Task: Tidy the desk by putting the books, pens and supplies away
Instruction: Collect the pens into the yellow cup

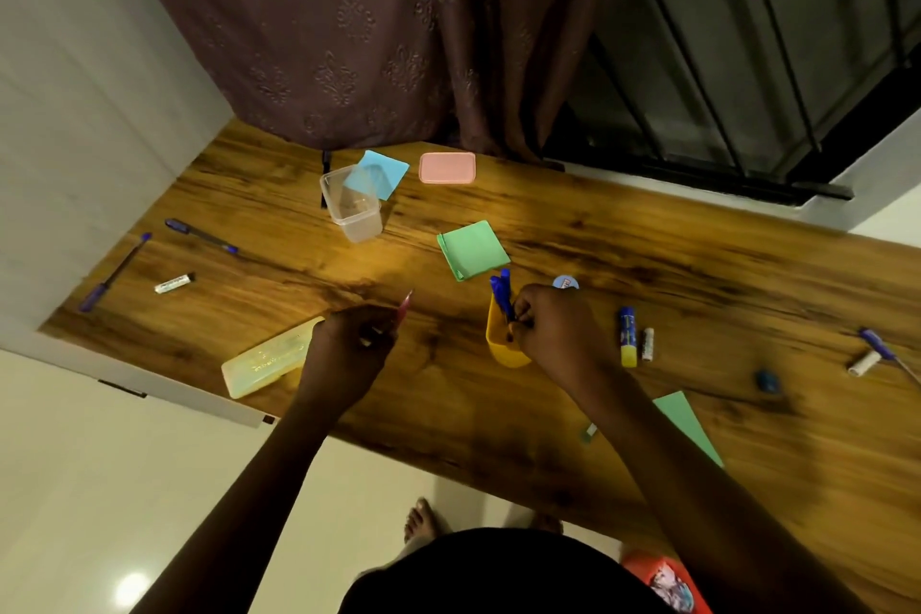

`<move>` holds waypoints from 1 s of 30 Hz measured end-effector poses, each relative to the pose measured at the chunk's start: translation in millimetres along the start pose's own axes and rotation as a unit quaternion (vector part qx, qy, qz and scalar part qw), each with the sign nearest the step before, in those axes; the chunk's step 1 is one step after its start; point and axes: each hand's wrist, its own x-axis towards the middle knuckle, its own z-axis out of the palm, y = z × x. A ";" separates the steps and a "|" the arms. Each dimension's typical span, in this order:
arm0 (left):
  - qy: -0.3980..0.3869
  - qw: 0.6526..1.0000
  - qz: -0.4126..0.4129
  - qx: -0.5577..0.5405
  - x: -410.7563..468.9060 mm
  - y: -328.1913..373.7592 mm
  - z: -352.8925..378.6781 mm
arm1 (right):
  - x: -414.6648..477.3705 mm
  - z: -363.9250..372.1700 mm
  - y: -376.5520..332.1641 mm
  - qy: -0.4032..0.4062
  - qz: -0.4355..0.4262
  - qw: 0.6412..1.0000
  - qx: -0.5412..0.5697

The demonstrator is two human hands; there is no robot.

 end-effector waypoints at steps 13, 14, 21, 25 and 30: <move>-0.095 0.934 -0.059 -0.338 9.3 81.0 -0.9 | -12.0 -26.0 10.0 0.073 -0.059 0.988 0.121; -0.104 0.937 -0.055 -0.330 10.9 86.1 0.4 | -15.3 -28.7 11.1 0.094 -0.077 0.985 0.121; -0.161 0.960 -0.032 -0.227 26.5 109.1 16.6 | -29.2 -39.1 21.8 0.175 -0.161 0.970 0.051; -0.172 0.968 -0.031 -0.179 32.4 117.6 27.9 | -27.2 -33.1 33.3 0.148 -0.204 0.968 -0.011; -0.208 0.940 -0.063 -0.265 32.3 127.8 31.6 | -22.2 -19.4 38.3 0.124 -0.196 0.971 -0.054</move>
